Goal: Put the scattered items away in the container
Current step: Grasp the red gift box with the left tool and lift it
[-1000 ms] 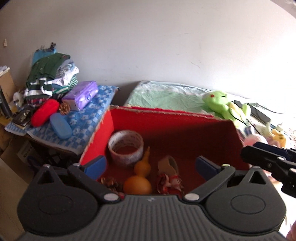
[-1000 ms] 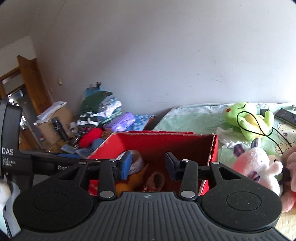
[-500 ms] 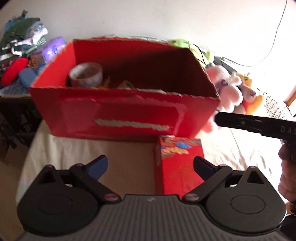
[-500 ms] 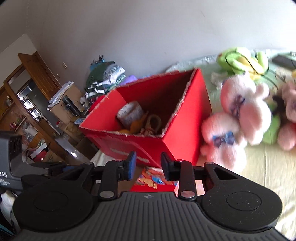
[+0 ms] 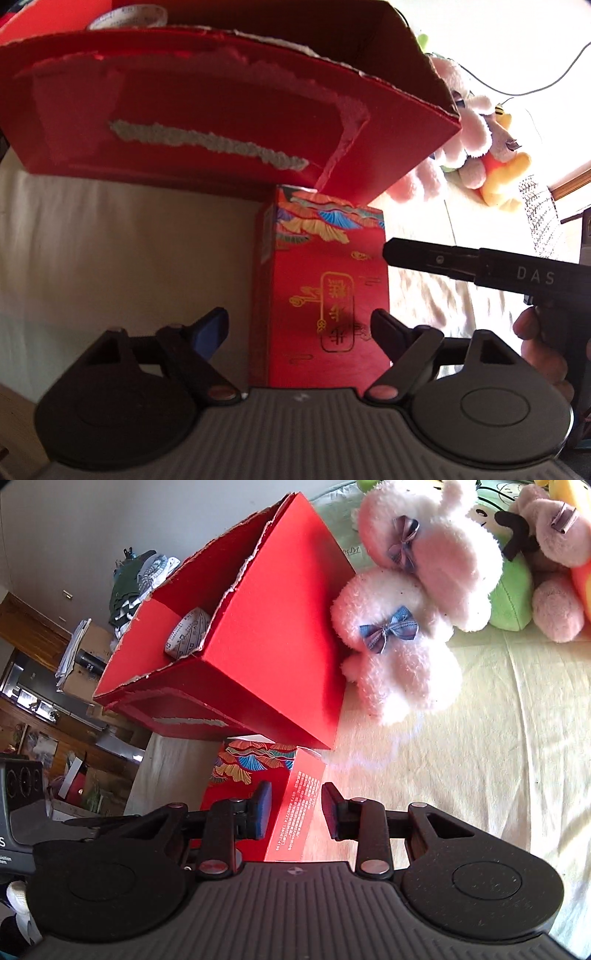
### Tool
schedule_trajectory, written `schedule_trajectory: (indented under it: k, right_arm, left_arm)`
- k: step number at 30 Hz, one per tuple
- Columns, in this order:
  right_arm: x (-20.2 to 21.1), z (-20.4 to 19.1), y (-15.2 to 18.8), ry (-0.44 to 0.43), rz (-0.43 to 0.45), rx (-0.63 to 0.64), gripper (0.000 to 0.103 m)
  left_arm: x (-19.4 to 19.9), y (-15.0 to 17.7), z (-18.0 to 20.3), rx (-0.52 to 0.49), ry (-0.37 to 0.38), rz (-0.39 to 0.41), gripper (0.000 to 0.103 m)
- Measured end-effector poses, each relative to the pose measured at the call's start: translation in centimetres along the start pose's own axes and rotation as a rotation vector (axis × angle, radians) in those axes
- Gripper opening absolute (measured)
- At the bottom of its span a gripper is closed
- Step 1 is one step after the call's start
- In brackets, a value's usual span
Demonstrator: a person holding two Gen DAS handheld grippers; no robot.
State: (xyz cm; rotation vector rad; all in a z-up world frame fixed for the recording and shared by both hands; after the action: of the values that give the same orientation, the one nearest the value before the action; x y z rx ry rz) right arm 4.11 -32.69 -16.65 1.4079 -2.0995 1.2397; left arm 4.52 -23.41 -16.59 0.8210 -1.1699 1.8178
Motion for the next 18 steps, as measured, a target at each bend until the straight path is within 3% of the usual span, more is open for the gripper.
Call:
schedule_trajectory:
  k: [6, 12, 18]
  right_arm:
    - [-0.4, 0.2, 0.4, -0.033, -0.047, -0.024, 0.038]
    - [-1.2, 0.0, 1.0, -0.064, -0.12, -0.012, 0.053]
    - [-1.4, 0.6, 1.4, -0.126, -0.171, -0.059, 0.055]
  left_arm:
    - [-0.4, 0.4, 1.3, -0.036, 0.022, -0.014, 0.084]
    - [-0.8, 0.4, 2.6, -0.096, -0.007, -0.002, 0.084]
    - [-1.6, 0.9, 2.9, -0.129, -0.056, -0.022, 0.088]
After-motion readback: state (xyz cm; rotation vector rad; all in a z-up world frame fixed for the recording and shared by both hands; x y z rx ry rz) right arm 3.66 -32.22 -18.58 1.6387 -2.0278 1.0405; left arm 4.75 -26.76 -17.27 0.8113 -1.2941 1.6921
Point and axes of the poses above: each gripper's, at about its wrist camera, not at the fingertips, and x roughly against the way its jaws point, z to its right, y to its underside, the point moved 10 cm from there along -x, roughly the way its jaws point, and after that the axes turned 6 degrees about z, right-handed, at the moved point
